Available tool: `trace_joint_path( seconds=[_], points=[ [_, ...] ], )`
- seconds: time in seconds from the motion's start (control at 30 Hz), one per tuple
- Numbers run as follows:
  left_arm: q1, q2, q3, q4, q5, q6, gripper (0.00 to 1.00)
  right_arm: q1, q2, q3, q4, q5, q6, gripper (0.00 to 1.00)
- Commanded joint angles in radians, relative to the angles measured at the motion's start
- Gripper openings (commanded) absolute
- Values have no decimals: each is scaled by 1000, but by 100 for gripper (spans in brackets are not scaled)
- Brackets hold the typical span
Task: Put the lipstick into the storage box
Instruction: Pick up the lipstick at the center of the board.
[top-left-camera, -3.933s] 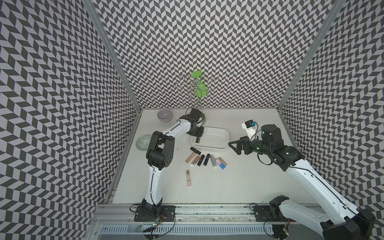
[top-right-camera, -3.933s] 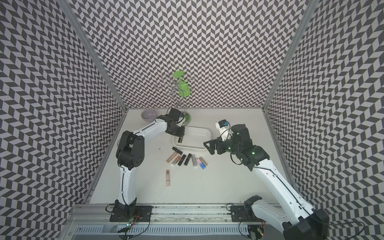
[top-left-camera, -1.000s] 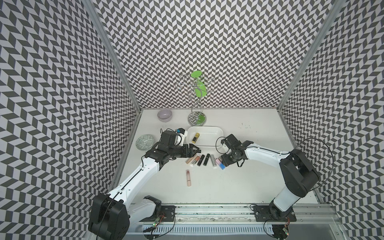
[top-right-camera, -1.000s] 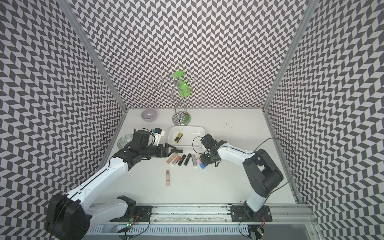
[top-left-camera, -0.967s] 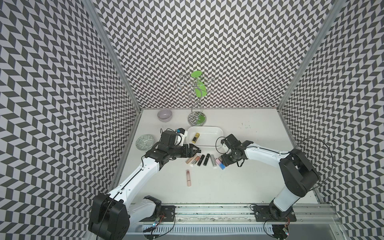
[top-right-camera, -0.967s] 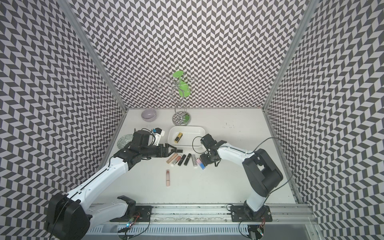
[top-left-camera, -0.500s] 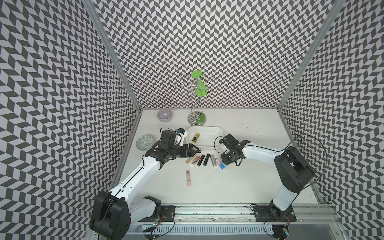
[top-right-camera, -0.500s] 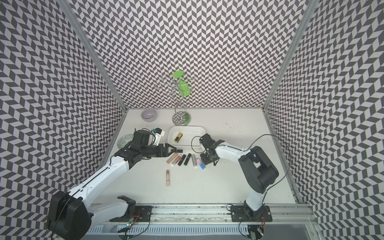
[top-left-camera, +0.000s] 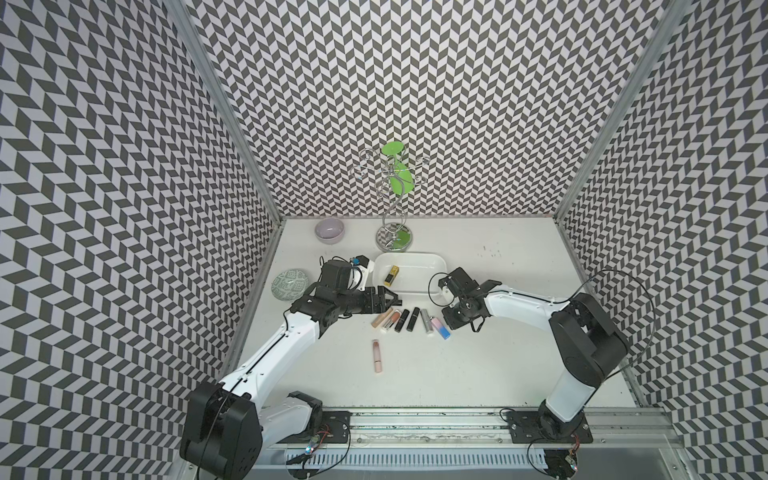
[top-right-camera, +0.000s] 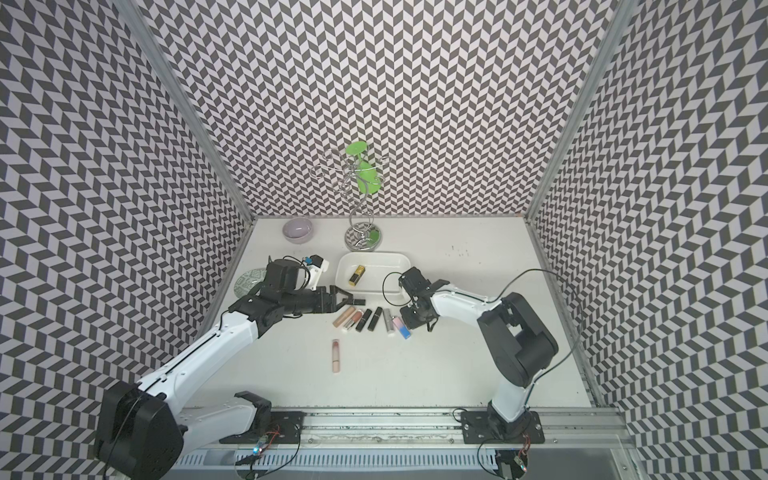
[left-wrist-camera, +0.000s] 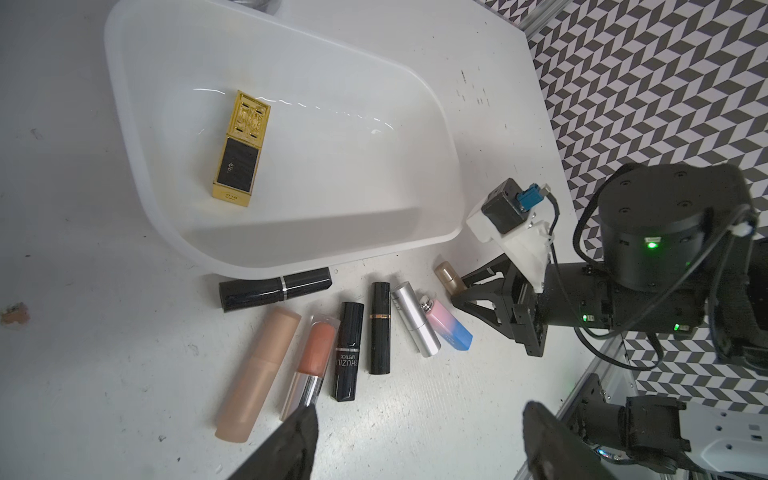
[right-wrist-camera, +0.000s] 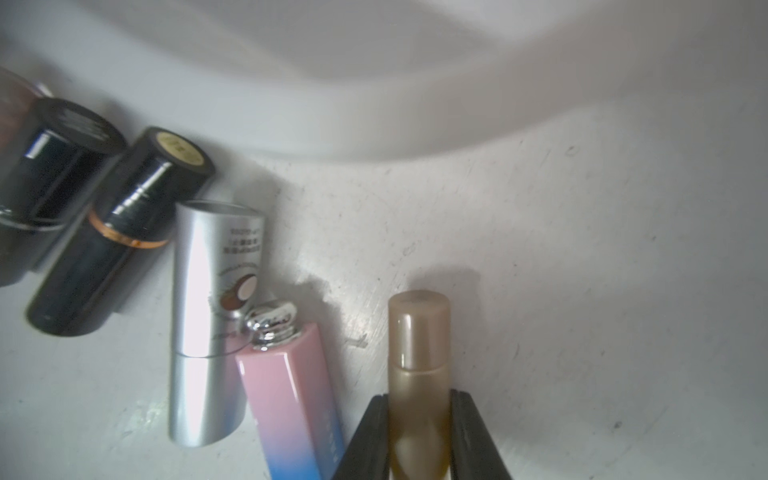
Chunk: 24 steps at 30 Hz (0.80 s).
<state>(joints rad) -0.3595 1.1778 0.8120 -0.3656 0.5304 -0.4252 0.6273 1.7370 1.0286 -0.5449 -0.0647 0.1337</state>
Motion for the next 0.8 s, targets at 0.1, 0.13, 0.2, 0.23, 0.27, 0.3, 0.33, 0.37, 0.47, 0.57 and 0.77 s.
trace_joint_path(
  seconds=[0.1, 0.13, 0.2, 0.23, 0.27, 0.3, 0.33, 0.37, 0.47, 0.57, 0.77],
  points=[
    [5, 11, 15, 66, 45, -30, 81, 6, -85, -2, 13, -61, -12, 22],
    [5, 11, 15, 75, 53, -34, 81, 5, -99, 3, 6, -74, -13, 22],
    [4, 12, 17, 105, 81, -50, 81, 2, -140, 15, -11, -122, -16, 22],
    [4, 13, 16, 120, 96, -57, 81, 0, -159, 20, -17, -149, -16, 22],
    [5, 13, 16, 141, 115, -67, 81, -5, -183, 26, -22, -185, -16, 22],
    [4, 14, 14, 164, 139, -80, 81, -11, -207, 29, -24, -225, -11, 22],
    [5, 13, 14, 187, 162, -91, 81, -19, -229, 32, -24, -261, -3, 22],
    [5, 15, 14, 214, 188, -106, 81, -29, -252, 36, -23, -309, 5, 22],
    [5, 24, 19, 321, 286, -161, 81, -55, -314, 52, -5, -445, 31, 22],
    [5, 39, 27, 443, 376, -245, 81, -86, -365, 72, 40, -601, 60, 22],
    [-24, 68, 72, 645, 487, -379, 81, -167, -420, 81, 215, -926, 190, 22]
  ],
)
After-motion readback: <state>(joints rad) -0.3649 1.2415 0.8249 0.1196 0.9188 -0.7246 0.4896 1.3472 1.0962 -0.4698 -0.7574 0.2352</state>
